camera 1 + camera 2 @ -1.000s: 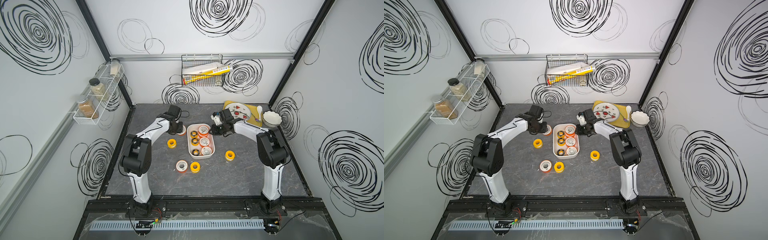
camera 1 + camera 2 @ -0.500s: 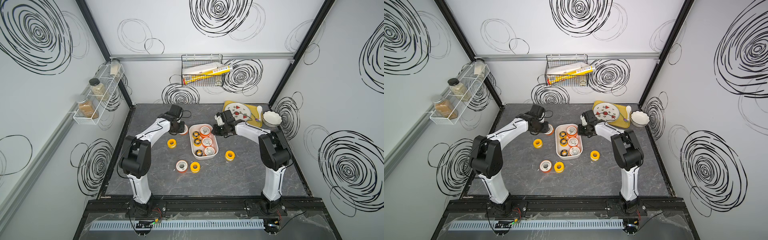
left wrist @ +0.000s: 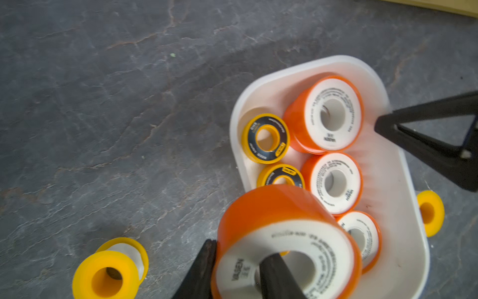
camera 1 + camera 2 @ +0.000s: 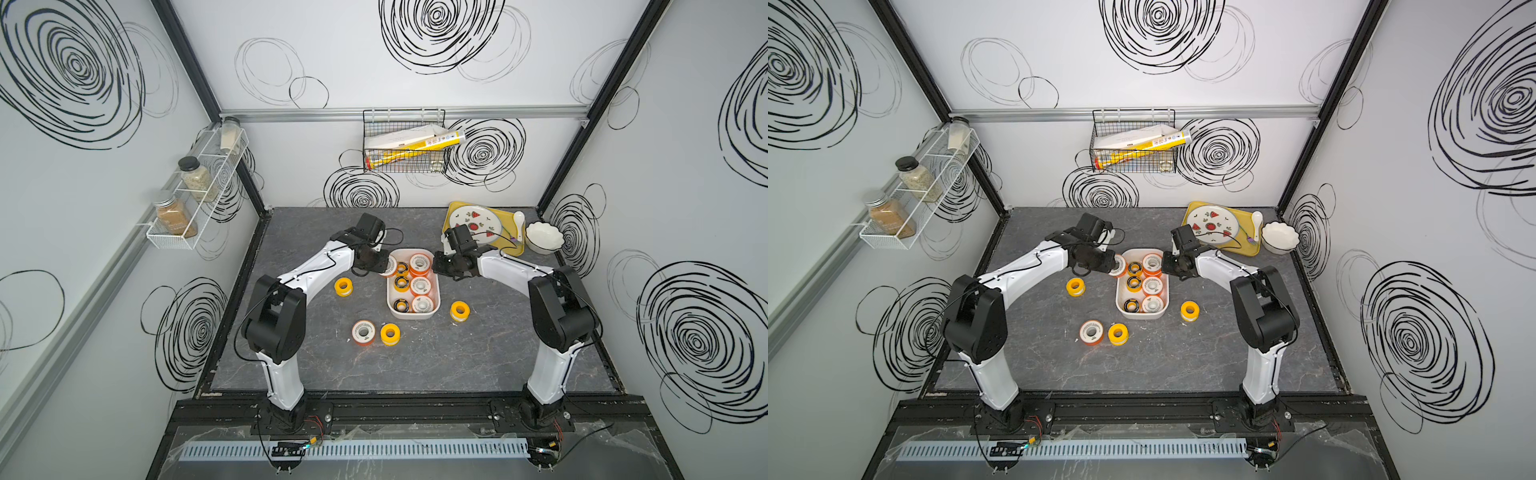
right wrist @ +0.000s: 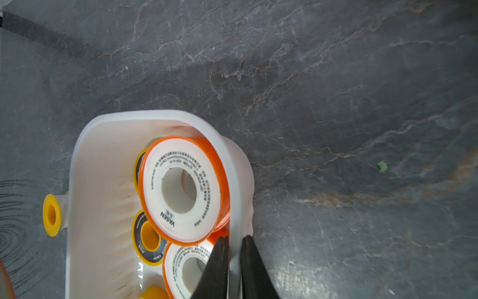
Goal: Put the sealing tape into the storage box
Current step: Place the sealing tape in the storage box.
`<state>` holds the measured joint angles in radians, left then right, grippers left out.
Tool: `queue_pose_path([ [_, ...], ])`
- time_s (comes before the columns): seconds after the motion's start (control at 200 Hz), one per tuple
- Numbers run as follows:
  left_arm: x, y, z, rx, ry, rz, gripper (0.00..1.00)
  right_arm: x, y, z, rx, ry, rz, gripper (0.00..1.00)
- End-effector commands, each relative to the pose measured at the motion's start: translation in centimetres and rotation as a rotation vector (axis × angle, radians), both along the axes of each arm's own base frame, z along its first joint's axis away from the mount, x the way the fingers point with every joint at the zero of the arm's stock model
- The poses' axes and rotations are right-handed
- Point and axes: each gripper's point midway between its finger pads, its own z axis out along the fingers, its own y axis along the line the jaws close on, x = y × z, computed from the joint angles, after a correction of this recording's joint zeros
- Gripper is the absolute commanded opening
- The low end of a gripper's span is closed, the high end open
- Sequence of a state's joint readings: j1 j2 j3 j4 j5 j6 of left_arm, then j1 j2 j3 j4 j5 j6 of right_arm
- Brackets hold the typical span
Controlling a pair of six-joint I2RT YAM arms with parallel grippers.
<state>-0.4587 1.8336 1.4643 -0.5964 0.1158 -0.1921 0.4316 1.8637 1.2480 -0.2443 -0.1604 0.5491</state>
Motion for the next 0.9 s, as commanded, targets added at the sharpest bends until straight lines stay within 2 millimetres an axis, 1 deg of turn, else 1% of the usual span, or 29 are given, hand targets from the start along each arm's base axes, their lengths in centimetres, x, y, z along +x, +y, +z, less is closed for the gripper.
queue_pose_path([
  [0.0, -0.5, -2.8, 1.4, -0.024, -0.034, -0.088, 0.33, 0.5, 0.3, 2.4, 0.051, -0.064, -0.014, 0.18],
  [0.175, -1.5, -5.1, 0.5, 0.019, 0.013, -0.142, 0.33, 0.1, 0.6, 2.7, 0.069, -0.068, 0.003, 0.20],
  [0.441, -2.1, -6.8, -0.5, 0.036, 0.068, -0.147, 0.33, -0.3, 0.5, 2.9, 0.066, -0.073, 0.037, 0.21],
  [0.551, -2.1, -7.1, -1.3, 0.040, 0.095, -0.137, 0.33, -0.4, 0.5, 2.9, 0.069, -0.074, 0.053, 0.21],
  [0.756, -2.1, -7.7, -2.6, 0.046, 0.124, -0.136, 0.33, -0.9, 0.4, 1.6, 0.055, -0.049, 0.080, 0.22],
  [0.896, -1.8, -7.7, -3.3, 0.057, 0.133, -0.122, 0.33, -1.1, 0.4, 1.5, 0.058, -0.052, 0.082, 0.22],
])
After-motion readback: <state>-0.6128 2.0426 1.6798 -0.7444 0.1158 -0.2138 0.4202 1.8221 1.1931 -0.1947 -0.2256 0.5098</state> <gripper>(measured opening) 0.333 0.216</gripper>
